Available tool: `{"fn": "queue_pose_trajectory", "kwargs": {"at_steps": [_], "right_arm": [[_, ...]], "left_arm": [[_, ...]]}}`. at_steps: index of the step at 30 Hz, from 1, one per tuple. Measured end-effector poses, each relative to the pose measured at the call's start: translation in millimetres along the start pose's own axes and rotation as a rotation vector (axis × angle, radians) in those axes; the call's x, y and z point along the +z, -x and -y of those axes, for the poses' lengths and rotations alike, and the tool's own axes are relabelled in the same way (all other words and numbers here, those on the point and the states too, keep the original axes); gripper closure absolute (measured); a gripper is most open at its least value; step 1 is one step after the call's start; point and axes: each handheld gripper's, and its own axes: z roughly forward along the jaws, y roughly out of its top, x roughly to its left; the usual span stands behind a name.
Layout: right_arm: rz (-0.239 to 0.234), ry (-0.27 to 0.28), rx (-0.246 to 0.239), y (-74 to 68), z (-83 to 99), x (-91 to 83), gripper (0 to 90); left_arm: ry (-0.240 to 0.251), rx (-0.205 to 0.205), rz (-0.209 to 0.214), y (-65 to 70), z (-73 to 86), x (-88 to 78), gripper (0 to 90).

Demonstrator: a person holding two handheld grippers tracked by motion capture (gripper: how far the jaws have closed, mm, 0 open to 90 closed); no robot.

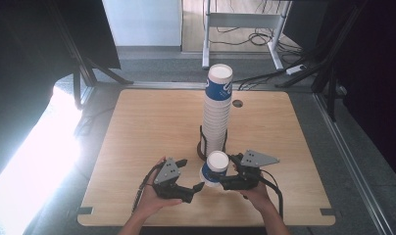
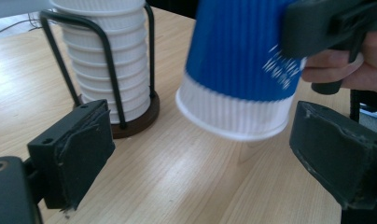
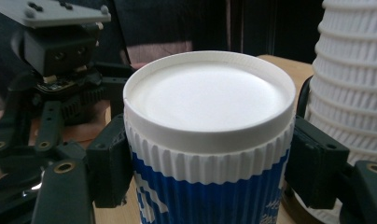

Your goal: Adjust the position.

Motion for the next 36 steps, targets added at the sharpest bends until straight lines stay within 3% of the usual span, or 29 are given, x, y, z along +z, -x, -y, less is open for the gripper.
{"fn": "queue_pose_trajectory", "kwargs": {"at_steps": [9,16,19,25,36], "right_arm": [[-0.016,-0.017,-0.002,-6.6,3.7,10.0,26.4],[-0.035,-0.015,-0.007,-11.3,3.2,12.5,26.4],[-0.032,-0.020,-0.012,-11.7,3.0,12.7,26.3],[-0.033,-0.034,-0.012,-10.5,4.0,13.1,25.6],[-0.040,-0.058,0.015,-6.1,7.2,14.1,24.8]], "left_arm": [[-0.039,0.029,0.028,10.5,-3.0,22.1,4.5],[-0.046,0.057,0.021,16.7,-0.9,34.6,6.7],[-0.025,0.064,0.016,17.3,0.9,35.2,14.4],[-0.023,0.083,0.016,18.8,2.7,36.5,18.4],[-0.042,0.115,0.006,18.5,4.8,38.5,19.9]]}}
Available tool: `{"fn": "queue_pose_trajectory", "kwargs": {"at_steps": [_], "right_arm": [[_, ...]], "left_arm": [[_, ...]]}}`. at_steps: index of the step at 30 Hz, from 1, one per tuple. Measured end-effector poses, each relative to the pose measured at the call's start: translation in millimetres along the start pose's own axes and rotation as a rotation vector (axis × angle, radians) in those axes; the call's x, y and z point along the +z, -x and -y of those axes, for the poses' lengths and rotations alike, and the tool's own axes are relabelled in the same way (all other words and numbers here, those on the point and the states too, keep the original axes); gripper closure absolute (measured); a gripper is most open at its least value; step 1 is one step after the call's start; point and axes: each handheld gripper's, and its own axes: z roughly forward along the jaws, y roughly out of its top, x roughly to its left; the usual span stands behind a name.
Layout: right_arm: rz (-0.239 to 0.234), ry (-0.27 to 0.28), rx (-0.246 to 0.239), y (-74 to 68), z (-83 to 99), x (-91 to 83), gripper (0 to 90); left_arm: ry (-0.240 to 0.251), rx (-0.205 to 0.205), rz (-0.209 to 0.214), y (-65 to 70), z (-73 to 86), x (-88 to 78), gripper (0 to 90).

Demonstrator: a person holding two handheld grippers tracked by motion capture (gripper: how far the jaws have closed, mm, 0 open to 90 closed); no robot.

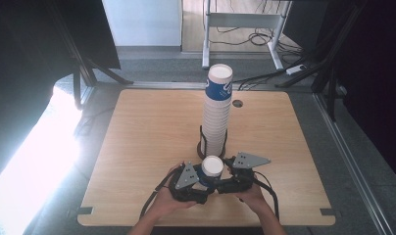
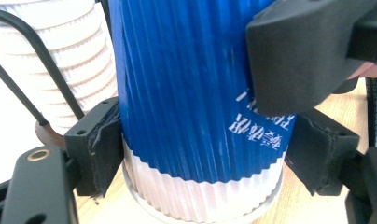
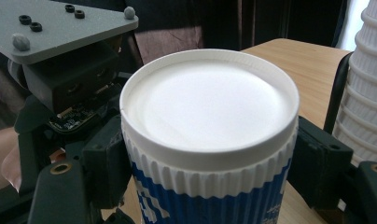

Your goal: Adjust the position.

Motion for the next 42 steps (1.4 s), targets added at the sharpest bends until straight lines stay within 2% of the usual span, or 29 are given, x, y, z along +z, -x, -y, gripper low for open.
{"fn": "queue_pose_trajectory", "kwargs": {"at_steps": [10,21,24,32,34,38,42], "right_arm": [[-0.005,-0.017,0.008,1.1,0.7,0.4,23.2],[-0.001,0.006,0.020,2.4,-2.5,-8.6,19.6],[0.005,0.021,0.020,5.8,-5.6,-14.6,19.2],[0.008,0.013,0.031,12.3,-7.8,-23.1,18.5],[0.005,0.008,0.031,14.0,-7.8,-25.3,18.4],[0.010,-0.027,0.024,15.0,-8.6,-27.9,18.1],[0.013,-0.055,0.017,15.0,-8.9,-29.3,18.0]], "left_arm": [[-0.022,0.035,-0.017,1.5,0.9,1.8,20.1],[-0.050,0.078,-0.029,1.9,-0.5,1.6,20.2],[-0.079,0.105,-0.040,-0.8,0.2,-0.1,20.2],[-0.165,0.159,-0.084,-12.8,5.4,-2.9,20.2],[-0.192,0.183,-0.095,-13.7,6.8,-2.3,20.2],[-0.224,0.224,-0.106,-12.2,7.3,-1.3,20.2],[-0.242,0.239,-0.108,-12.1,7.1,-0.9,20.2]]}}
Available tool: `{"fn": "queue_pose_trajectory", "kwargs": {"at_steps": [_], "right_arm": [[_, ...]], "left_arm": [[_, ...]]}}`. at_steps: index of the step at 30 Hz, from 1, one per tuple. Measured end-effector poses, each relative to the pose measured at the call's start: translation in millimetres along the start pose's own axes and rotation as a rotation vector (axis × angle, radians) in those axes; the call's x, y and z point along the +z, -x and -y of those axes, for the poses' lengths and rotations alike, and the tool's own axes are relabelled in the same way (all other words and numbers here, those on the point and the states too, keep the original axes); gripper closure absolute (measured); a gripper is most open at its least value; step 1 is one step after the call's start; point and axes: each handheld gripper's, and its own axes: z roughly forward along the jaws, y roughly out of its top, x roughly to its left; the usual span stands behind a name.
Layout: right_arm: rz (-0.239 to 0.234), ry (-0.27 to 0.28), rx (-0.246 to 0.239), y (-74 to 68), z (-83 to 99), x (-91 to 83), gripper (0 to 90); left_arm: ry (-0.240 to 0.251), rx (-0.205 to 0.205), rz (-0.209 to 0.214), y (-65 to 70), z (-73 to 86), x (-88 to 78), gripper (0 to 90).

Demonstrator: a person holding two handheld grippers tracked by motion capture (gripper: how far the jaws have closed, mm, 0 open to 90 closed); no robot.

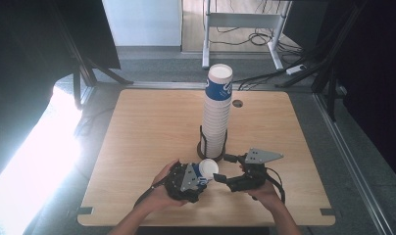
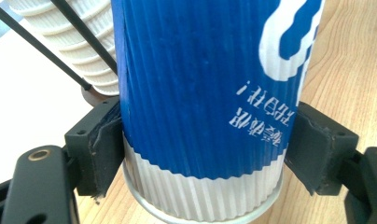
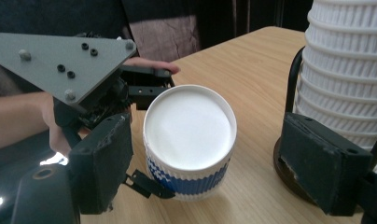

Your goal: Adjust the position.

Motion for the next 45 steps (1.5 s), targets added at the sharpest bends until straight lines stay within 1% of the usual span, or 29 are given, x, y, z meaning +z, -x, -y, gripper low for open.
{"fn": "queue_pose_trajectory", "kwargs": {"at_steps": [3,8,12,16,17,18,19,21,23,24,28,29,30,32,35,37,38,39,40,41,45], "right_arm": [[0.004,-0.020,-0.004,1.6,1.1,-0.5,17.8],[0.006,-0.028,0.000,3.4,1.9,-1.2,17.8],[0.008,-0.040,-0.003,3.6,2.0,-1.2,17.8],[0.005,-0.058,-0.006,3.2,2.2,-0.3,17.8],[0.005,-0.063,-0.006,3.3,2.1,0.1,17.8],[0.005,-0.071,-0.010,3.6,2.1,0.7,17.7],[0.009,-0.092,-0.017,4.3,1.4,1.4,17.4],[0.010,-0.098,-0.019,4.5,0.9,1.4,17.4],[0.009,-0.120,-0.022,5.1,-1.1,1.2,17.2],[0.009,-0.120,-0.022,5.1,-1.1,1.2,17.2],[0.005,-0.153,-0.026,6.2,-3.7,2.5,17.0],[0.007,-0.175,-0.031,6.7,-6.3,3.2,16.8],[0.007,-0.175,-0.031,6.7,-6.3,3.2,16.8],[0.007,-0.197,-0.036,7.5,-9.5,3.7,16.5],[-0.001,-0.233,-0.040,9.2,-14.6,4.9,16.3],[0.000,-0.255,-0.050,10.2,-17.8,5.3,16.3],[-0.005,-0.275,-0.051,10.9,-20.5,5.5,16.4],[-0.005,-0.275,-0.051,10.9,-20.5,5.5,16.4],[-0.012,-0.301,-0.058,11.3,-22.5,6.2,16.4],[-0.012,-0.301,-0.058,11.3,-22.5,6.2,16.4],[-0.026,-0.337,-0.067,10.8,-26.1,7.9,16.7]], "left_arm": [[-0.010,0.009,-0.006,-0.9,-0.2,0.5,20.1],[-0.024,0.035,-0.021,-2.3,-2.6,-1.0,20.1],[-0.029,0.048,-0.032,-3.2,-4.8,-2.2,20.2],[-0.053,0.090,-0.062,-2.0,-6.6,-0.4,20.2],[-0.060,0.096,-0.063,-1.8,-7.1,-0.4,20.2],[-0.066,0.104,-0.065,-1.7,-7.7,-0.2,20.2],[-0.067,0.110,-0.068,-1.5,-7.8,0.0,20.2],[-0.077,0.122,-0.074,-1.4,-8.2,0.0,20.2],[-0.078,0.124,-0.075,-1.5,-8.2,0.2,20.2],[-0.080,0.128,-0.077,-1.5,-8.2,0.4,20.2],[-0.091,0.149,-0.091,0.7,-9.0,1.7,20.2],[-0.092,0.153,-0.093,1.2,-9.1,2.1,20.2],[-0.096,0.161,-0.096,1.7,-9.5,2.4,20.2],[-0.100,0.172,-0.101,2.7,-10.3,3.4,20.2],[-0.104,0.183,-0.110,3.9,-11.4,4.6,20.2],[-0.099,0.184,-0.113,4.9,-12.1,5.3,20.2],[-0.098,0.187,-0.112,5.0,-12.5,5.4,20.2],[-0.095,0.187,-0.113,5.3,-12.8,5.6,20.2],[-0.093,0.187,-0.113,5.6,-13.1,5.9,20.3],[-0.094,0.188,-0.113,6.0,-13.4,6.2,20.3],[-0.098,0.205,-0.121,8.4,-14.3,8.3,20.3]]}}
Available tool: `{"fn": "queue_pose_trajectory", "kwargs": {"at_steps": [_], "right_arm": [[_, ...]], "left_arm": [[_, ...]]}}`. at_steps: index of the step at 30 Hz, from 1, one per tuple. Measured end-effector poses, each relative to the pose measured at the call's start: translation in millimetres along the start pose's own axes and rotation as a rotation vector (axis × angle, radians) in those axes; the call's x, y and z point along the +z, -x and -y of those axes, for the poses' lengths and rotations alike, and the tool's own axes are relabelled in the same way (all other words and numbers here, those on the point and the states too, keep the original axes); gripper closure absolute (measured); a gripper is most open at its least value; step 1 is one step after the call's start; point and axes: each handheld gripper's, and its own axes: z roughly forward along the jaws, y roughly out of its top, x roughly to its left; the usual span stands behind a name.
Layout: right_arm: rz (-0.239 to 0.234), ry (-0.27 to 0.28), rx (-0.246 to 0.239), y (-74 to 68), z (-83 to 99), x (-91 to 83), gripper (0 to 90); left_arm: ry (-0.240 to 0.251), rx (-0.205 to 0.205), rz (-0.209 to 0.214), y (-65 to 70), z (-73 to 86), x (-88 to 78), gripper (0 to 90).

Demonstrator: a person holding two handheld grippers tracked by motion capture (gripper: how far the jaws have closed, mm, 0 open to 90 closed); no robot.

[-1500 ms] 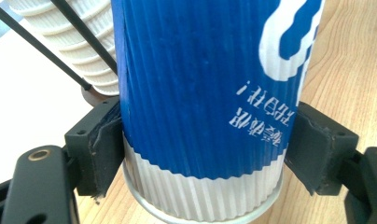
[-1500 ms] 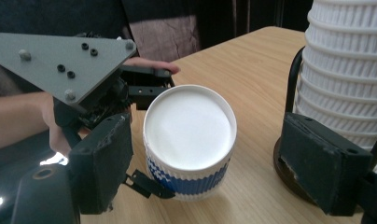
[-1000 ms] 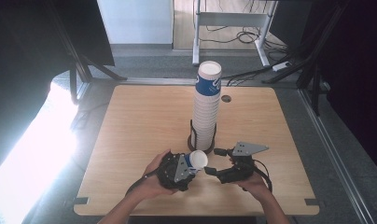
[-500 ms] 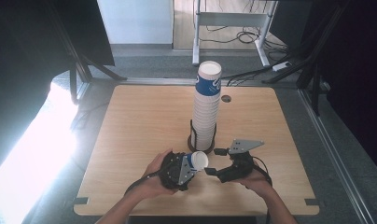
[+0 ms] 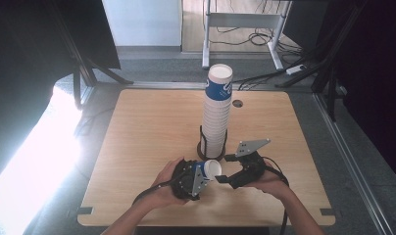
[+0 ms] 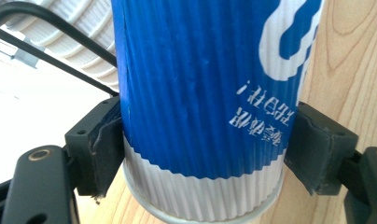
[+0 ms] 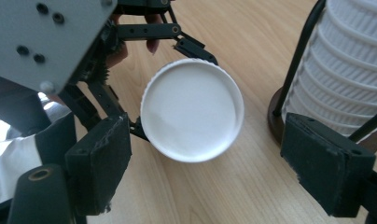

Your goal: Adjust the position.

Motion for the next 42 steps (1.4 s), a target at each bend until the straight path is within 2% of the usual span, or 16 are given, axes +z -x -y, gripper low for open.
{"fn": "queue_pose_trajectory", "kwargs": {"at_steps": [5,8,13,21,26,27,29,31,32,38,42], "right_arm": [[-0.019,-0.069,0.003,3.5,-8.0,0.6,16.6],[-0.035,-0.133,0.009,5.1,-14.2,3.4,16.3],[-0.057,-0.183,0.014,4.7,-19.1,7.7,16.0],[-0.073,-0.278,0.009,1.9,-25.3,22.6,14.8],[-0.078,-0.299,0.002,2.2,-26.0,29.9,14.7],[-0.078,-0.301,0.001,2.3,-26.0,31.0,14.8],[-0.071,-0.310,0.009,2.1,-26.0,32.5,14.9],[-0.071,-0.315,0.011,2.2,-25.8,34.5,15.3],[-0.069,-0.322,0.012,2.0,-25.7,35.4,15.7],[-0.063,-0.328,0.016,3.2,-23.9,39.8,24.7],[-0.062,-0.323,0.021,4.4,-21.8,39.9,25.6]], "left_arm": [[-0.007,0.020,-0.010,2.5,-1.6,1.4,20.3],[-0.002,0.019,-0.012,3.3,-2.0,2.0,20.3],[-0.001,0.030,-0.023,4.5,-3.4,2.9,20.3],[-0.008,0.077,-0.050,9.5,-8.5,4.6,20.3],[-0.027,0.116,-0.068,11.5,-9.7,6.0,20.3],[-0.019,0.113,-0.071,12.6,-9.7,6.8,20.3],[-0.048,0.146,-0.078,11.5,-10.9,5.1,20.3],[-0.048,0.152,-0.081,11.5,-12.0,4.6,20.3],[-0.030,0.136,-0.081,12.9,-12.1,5.5,20.3],[-0.031,0.151,-0.086,13.1,-13.9,5.3,20.0],[-0.034,0.150,-0.085,13.6,-13.4,6.0,19.6]]}}
